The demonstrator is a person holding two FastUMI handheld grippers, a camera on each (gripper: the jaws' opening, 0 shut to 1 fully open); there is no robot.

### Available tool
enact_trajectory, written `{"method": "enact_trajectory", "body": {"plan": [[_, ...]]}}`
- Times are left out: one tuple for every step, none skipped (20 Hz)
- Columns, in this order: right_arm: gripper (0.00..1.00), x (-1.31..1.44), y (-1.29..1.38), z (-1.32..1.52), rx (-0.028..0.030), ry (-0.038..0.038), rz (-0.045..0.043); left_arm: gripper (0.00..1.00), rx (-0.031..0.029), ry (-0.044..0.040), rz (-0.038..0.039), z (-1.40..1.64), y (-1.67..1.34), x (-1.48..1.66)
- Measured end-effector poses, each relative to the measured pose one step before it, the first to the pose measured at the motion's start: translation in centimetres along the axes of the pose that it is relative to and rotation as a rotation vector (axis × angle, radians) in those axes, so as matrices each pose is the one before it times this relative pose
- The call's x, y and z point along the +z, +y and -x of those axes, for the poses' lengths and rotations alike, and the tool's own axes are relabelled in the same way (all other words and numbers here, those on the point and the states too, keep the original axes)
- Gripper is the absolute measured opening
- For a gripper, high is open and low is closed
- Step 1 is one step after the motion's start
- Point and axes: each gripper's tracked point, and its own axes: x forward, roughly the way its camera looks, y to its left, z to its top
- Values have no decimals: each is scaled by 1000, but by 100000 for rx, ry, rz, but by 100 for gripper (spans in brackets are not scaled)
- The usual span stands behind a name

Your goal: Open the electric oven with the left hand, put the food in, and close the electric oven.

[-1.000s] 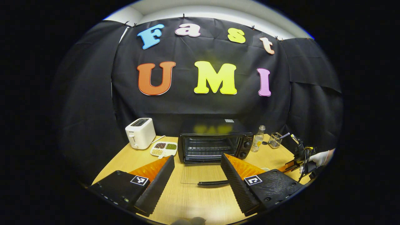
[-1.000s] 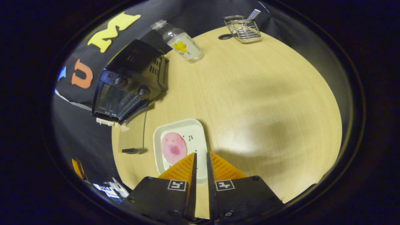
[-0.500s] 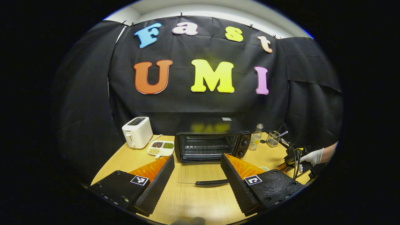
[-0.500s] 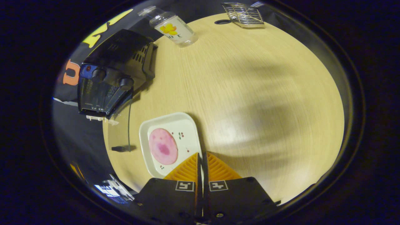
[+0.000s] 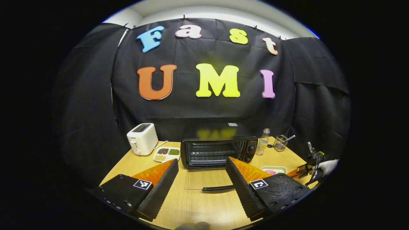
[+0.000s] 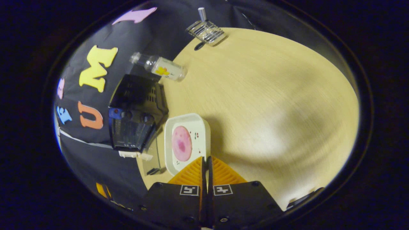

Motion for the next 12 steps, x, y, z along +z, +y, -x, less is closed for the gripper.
{"method": "enact_trajectory", "body": {"plan": [[4,-253,688,754,2000,-4129,-4813,95,216,66,-329,9,23,36],[4,-741,911,479,1567,-2553,-2338,95,-219,-123,-343,16,-104,33],[4,-743,637,258,1140,-1903,-535,95,300,478,-584,218,-316,55],[4,-829,836,192,682,-1684,-341,95,51,-147,-556,62,2,-7],[4,-877,951,-220,887,-1390,-472,95,110,-202,-534,79,0,151],[4,-1052,959,-263,-322,-923,-249,95,255,-295,-473,107,50,92],[3,-1074,788,-711,-288,-656,200,95,375,-263,-327,62,72,115],[4,-1237,825,-468,68,-410,-174,95,925,82,-137,89,295,28],[4,-997,950,-737,1016,-1269,-1221,95,896,156,456,82,190,-46],[4,-1246,946,-957,1142,621,-1176,95,1213,-133,648,141,234,101],[4,-1211,1070,-1046,552,-118,-1966,95,777,-213,690,22,167,165],[4,-1329,836,-1129,116,-137,-1688,95,1048,-393,401,149,167,175]]}}
